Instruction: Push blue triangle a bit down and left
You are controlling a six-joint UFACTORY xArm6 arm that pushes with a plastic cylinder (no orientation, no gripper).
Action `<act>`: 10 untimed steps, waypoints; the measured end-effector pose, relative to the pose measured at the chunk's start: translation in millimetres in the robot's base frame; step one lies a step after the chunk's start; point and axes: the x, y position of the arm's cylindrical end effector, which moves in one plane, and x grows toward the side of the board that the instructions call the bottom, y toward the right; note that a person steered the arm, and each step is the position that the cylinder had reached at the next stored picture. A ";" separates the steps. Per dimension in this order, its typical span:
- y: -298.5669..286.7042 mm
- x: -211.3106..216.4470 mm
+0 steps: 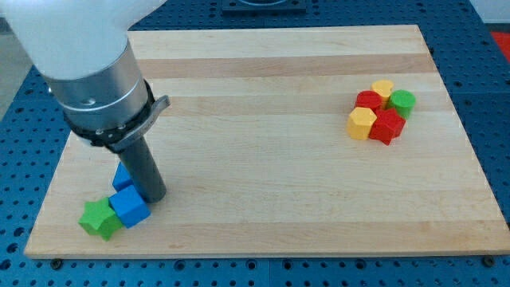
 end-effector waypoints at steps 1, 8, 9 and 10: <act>7.8 4.2; -24.2 -36.3; -29.4 -36.3; -40.1 -36.3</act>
